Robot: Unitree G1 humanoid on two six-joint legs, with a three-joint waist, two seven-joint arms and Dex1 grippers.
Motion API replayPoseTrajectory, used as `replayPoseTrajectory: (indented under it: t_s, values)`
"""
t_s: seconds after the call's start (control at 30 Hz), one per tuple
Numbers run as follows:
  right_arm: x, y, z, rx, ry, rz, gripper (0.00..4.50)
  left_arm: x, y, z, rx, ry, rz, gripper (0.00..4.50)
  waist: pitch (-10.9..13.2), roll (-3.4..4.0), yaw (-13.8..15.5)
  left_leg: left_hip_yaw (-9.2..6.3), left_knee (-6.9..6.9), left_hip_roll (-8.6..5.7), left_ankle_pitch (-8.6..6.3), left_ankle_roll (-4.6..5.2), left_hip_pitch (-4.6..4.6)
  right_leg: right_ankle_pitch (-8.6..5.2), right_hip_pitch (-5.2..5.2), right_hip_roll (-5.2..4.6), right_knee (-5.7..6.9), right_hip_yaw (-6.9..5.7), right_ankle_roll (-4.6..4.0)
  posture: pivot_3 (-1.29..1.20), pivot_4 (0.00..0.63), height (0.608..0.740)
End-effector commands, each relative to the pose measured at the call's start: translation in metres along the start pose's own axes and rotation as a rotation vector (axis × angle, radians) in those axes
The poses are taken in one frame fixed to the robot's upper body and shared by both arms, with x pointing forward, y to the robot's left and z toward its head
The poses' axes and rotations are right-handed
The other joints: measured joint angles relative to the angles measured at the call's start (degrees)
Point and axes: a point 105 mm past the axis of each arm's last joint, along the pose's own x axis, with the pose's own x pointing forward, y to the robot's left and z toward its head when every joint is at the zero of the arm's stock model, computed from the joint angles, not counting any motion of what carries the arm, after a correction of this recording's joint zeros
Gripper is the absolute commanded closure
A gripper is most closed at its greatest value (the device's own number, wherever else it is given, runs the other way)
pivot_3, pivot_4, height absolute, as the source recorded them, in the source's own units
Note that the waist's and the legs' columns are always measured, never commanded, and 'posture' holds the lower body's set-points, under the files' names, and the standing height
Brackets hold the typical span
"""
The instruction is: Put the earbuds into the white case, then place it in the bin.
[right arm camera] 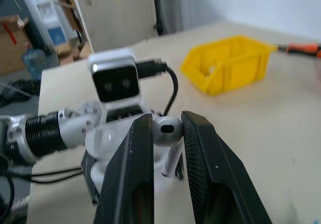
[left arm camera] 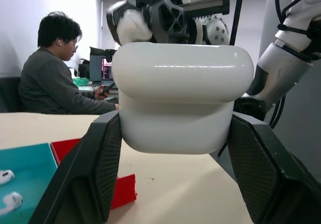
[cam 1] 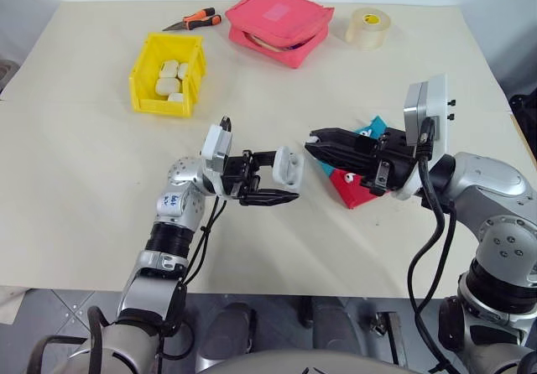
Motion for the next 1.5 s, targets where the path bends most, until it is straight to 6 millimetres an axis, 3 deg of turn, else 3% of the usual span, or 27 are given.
replayPoseTrajectory:
  t_s: [0.03,0.33,0.9,1.2,1.5]
  values:
    - [0.005,0.007,0.005,-0.029,-0.055,0.027,4.04,0.005,-0.004,0.01,0.028,-0.031,-0.072,1.72,0.0,0.0,0.0,0.0,0.0,0.0,0.0,0.0,0.0,0.0,0.0,0.0,0.0,0.0,0.0,0.0,0.15,0.74]
    - [0.013,0.011,0.002,-0.03,-0.088,0.055,4.04,0.006,-0.003,0.012,0.032,-0.026,-0.073,1.72,0.0,0.0,0.0,0.0,0.0,0.0,0.0,0.0,0.0,0.0,0.0,0.0,0.0,-0.01,0.0,0.0,0.15,0.74]
    - [0.014,0.005,-0.035,-0.065,0.006,0.07,4.04,0.011,-0.004,0.013,0.056,0.014,-0.088,1.72,0.0,0.0,0.0,0.04,0.0,-0.02,0.0,0.01,0.0,0.0,0.0,0.03,-0.01,-0.01,0.0,0.0,0.15,0.74]
    - [0.0,0.011,-0.062,-0.153,0.158,0.114,4.04,0.01,0.001,0.015,0.113,0.026,-0.043,1.72,0.0,0.0,0.1,0.06,0.0,-0.05,0.0,0.01,-0.01,0.0,0.01,0.03,-0.03,-0.01,0.0,0.0,0.15,0.74]
    - [-0.011,0.008,-0.063,-0.2,0.215,0.137,4.04,0.005,0.002,0.019,0.154,0.003,-0.015,1.72,0.0,0.0,0.3,0.06,0.0,0.01,0.0,0.02,-0.01,0.0,0.02,-0.01,-0.04,0.01,0.0,0.0,0.15,0.74]
